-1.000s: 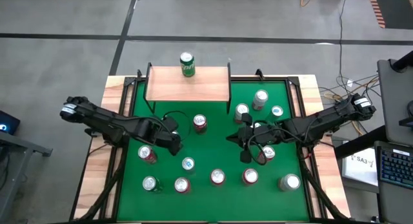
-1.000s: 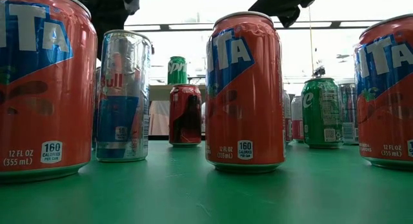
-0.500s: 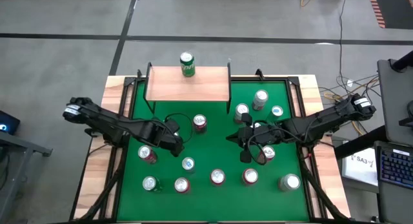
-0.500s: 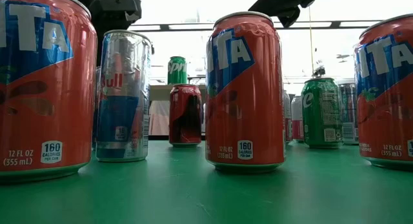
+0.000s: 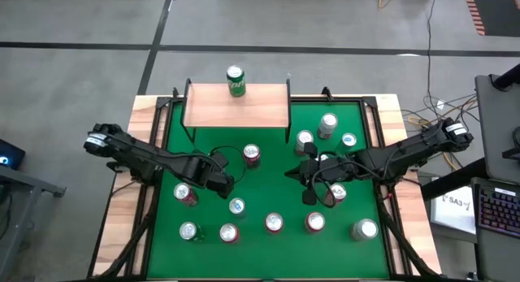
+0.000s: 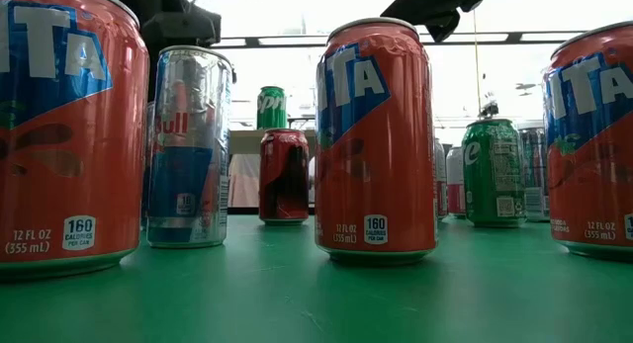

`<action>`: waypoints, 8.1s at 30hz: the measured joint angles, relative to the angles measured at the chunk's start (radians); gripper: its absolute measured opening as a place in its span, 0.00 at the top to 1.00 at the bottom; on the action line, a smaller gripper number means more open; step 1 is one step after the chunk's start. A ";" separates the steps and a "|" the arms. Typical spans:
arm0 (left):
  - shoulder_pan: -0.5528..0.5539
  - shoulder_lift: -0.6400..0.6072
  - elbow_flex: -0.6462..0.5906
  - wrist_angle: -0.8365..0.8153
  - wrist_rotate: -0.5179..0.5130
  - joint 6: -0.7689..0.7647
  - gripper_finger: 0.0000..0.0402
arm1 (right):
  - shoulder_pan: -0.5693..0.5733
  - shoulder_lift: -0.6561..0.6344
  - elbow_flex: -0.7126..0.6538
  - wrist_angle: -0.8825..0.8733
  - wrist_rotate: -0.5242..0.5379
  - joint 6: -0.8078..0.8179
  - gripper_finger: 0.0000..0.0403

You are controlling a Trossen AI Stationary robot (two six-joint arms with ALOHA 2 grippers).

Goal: Place canned beverage on shelf
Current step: Put the blue can on the shelf, then put the red can on the shelf

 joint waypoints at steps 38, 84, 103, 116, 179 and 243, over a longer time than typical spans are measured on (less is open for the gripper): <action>0.084 0.036 0.392 -0.377 -0.029 0.198 0.44 | 0.000 0.000 -0.029 -0.002 0.000 -0.051 0.98; 0.688 0.035 0.627 -0.299 0.036 0.753 0.44 | 0.000 -0.008 0.018 -0.055 -0.002 -0.175 0.98; 0.690 0.034 0.574 -0.232 0.024 0.747 0.44 | 0.000 -0.008 0.018 -0.058 -0.002 -0.181 0.98; 0.698 0.030 0.528 -0.217 0.017 0.731 0.44 | 0.000 -0.007 0.018 -0.062 -0.002 -0.184 0.98; 0.499 -0.247 0.509 -0.150 -0.110 0.774 0.28 | -0.001 -0.001 0.018 -0.007 -0.001 -0.130 0.98; 0.556 -0.491 -0.463 0.897 -0.053 1.150 1.00 | -0.082 0.099 0.023 0.051 0.000 -0.002 0.98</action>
